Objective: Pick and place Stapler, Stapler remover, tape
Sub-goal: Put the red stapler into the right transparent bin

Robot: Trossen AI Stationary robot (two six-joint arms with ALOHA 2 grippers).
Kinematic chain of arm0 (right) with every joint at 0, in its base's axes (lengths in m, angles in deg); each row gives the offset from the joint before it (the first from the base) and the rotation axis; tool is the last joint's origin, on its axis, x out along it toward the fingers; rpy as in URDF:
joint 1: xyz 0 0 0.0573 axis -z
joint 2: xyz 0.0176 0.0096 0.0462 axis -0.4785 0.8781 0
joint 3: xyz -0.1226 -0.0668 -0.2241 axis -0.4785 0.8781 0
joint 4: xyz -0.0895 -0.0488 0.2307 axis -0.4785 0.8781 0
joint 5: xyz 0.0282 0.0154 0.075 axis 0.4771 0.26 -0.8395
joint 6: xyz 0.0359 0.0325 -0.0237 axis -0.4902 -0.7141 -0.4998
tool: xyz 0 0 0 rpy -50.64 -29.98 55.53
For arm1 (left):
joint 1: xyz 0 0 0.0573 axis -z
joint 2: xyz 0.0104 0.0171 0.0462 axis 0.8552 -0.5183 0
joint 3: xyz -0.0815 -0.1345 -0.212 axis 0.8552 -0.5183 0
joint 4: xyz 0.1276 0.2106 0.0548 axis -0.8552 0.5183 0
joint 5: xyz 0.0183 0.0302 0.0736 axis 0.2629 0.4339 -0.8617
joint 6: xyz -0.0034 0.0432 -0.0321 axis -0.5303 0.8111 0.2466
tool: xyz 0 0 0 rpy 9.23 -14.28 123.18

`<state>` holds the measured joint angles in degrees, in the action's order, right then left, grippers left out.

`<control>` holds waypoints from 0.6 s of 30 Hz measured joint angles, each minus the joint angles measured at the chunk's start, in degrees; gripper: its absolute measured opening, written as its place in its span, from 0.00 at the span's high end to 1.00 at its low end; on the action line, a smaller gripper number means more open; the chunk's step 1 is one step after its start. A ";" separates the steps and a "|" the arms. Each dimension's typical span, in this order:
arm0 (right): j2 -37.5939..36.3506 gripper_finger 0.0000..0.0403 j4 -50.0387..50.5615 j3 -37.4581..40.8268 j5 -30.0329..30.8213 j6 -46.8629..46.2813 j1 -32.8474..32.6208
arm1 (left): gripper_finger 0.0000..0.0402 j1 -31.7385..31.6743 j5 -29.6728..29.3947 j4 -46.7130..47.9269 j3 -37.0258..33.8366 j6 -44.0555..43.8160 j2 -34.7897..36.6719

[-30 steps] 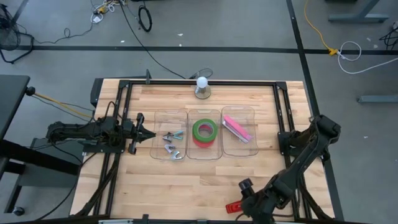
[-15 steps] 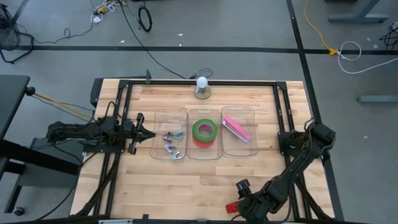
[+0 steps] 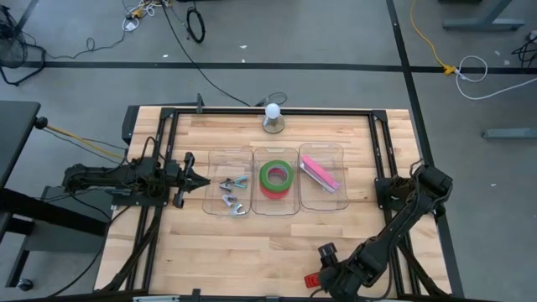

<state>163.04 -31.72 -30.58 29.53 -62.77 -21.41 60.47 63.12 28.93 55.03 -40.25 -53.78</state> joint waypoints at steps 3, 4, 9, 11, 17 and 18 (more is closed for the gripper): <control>0.00 0.35 -1.45 1.97 0.04 -0.38 0.00 | 0.94 -0.01 0.00 0.00 0.01 0.00 -0.01; 0.00 0.35 -1.66 2.64 0.04 -0.38 0.00 | 0.94 0.01 0.00 0.00 -0.01 0.00 -0.01; 0.00 0.35 -3.16 5.80 -1.15 -0.42 0.02 | 0.94 0.01 0.00 0.00 0.01 0.00 -0.01; 0.00 0.35 -3.90 7.06 -1.97 -0.82 0.02 | 0.94 0.01 0.00 0.00 0.01 0.00 0.00; 0.00 0.35 -3.91 8.01 -2.72 -1.41 0.00 | 0.94 0.01 0.00 0.00 0.01 0.00 -0.01; 0.00 0.36 -3.91 8.01 -2.86 -1.44 0.00 | 0.94 0.00 0.00 0.00 -0.01 0.01 -0.01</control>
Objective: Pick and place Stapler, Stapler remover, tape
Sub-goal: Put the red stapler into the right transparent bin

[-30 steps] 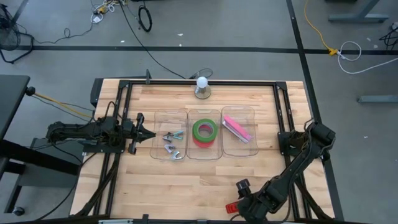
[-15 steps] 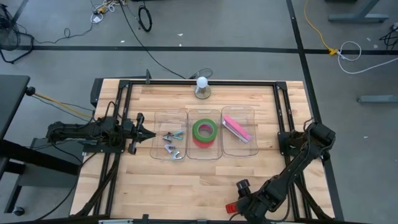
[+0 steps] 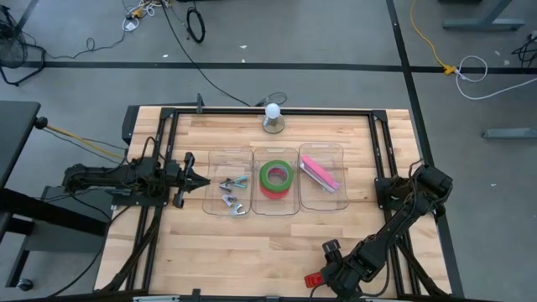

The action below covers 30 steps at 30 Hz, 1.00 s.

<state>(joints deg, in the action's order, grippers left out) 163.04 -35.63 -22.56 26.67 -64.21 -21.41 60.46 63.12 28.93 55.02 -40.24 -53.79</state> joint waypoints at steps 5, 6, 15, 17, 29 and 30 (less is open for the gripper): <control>0.00 0.42 -0.02 0.00 -1.12 -0.02 0.00 | 0.94 0.00 0.00 0.00 0.02 -0.03 0.00; 0.00 0.43 0.00 0.00 -1.56 -0.01 0.02 | 0.94 0.01 0.00 0.00 0.00 -0.01 0.00; 0.00 0.56 -0.04 0.00 -2.07 -0.07 -0.02 | 0.94 0.00 0.00 0.00 0.01 -0.01 0.00; 0.00 0.58 0.04 0.00 -2.35 -0.20 0.00 | 0.94 0.01 0.00 0.00 0.00 -0.01 0.00; -0.05 0.61 0.11 0.00 -3.11 -0.25 0.02 | 0.94 -0.01 0.00 0.00 0.00 0.01 0.00; -0.28 0.61 0.20 0.00 -3.11 -0.21 0.01 | 0.94 0.01 0.00 0.00 0.02 -0.01 0.00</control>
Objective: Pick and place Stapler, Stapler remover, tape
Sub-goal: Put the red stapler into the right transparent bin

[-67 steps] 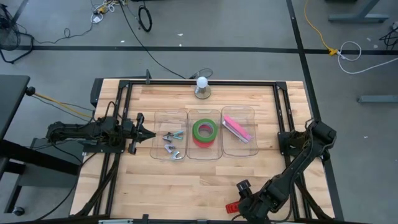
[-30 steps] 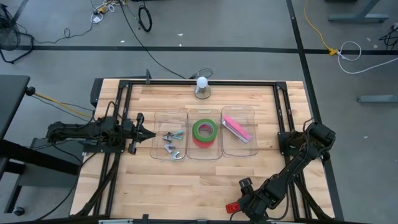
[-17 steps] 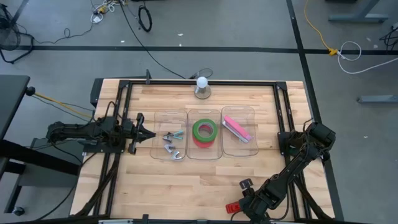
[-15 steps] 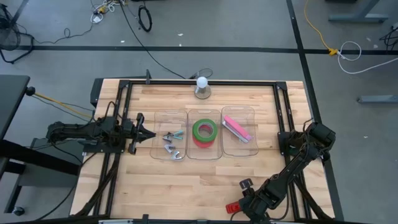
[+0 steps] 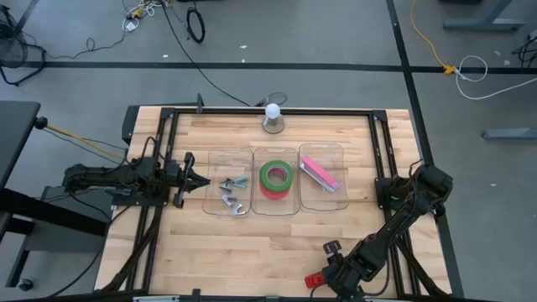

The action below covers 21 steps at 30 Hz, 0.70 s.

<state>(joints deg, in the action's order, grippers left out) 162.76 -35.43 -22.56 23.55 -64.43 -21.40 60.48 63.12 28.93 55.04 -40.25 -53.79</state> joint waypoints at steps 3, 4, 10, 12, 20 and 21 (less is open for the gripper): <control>-0.92 0.61 0.31 -0.14 -0.04 0.05 0.06 | 0.94 -0.01 0.00 0.00 0.00 0.01 0.01; -1.46 0.62 0.41 -0.23 -0.04 0.05 0.24 | 0.94 -0.01 0.00 0.00 -0.01 0.00 0.00; -5.34 0.64 0.47 -1.31 0.03 0.05 2.13 | 0.94 -0.02 0.00 0.00 0.00 0.02 0.01; -6.65 0.65 0.51 -1.43 0.09 0.05 3.02 | 0.94 -0.01 0.00 0.00 -0.01 0.00 0.01; -12.24 0.65 0.63 -1.81 1.59 0.45 7.42 | 0.94 -0.02 0.00 0.00 -0.02 0.00 0.00; -13.01 0.65 0.60 -1.81 2.38 0.81 8.01 | 0.94 0.00 0.00 0.00 -0.01 0.01 0.01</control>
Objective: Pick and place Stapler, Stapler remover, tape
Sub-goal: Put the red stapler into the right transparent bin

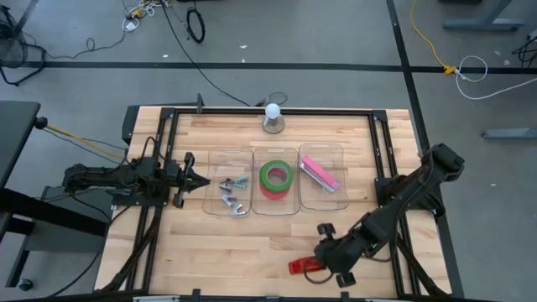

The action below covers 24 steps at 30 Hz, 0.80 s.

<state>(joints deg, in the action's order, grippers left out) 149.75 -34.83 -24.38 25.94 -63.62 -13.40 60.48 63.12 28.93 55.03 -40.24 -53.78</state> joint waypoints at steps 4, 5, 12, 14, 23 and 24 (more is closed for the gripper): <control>-2.75 0.65 0.07 0.00 1.78 1.24 2.59 | 0.94 0.00 0.00 0.00 0.00 0.01 0.00; -3.45 0.65 0.27 0.00 2.02 1.27 3.32 | 0.94 -0.02 0.00 0.00 0.01 -0.01 0.00; -8.01 0.65 4.23 0.00 3.48 1.28 8.90 | 0.94 -0.01 0.00 0.00 -0.01 -0.01 -0.01; -9.36 0.65 5.97 0.00 5.15 1.26 10.39 | 0.94 0.00 0.00 0.00 0.00 0.00 -0.01; -15.44 0.65 15.24 0.00 9.07 1.22 18.02 | 0.94 0.00 0.00 0.00 0.00 -0.01 0.00; -16.06 0.65 16.14 0.00 9.28 1.20 18.85 | 0.94 0.00 0.00 0.00 0.00 -0.01 -0.01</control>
<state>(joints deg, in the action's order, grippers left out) 133.68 -18.69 -24.38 35.22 -62.42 5.46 60.48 63.12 28.93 55.03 -40.25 -53.79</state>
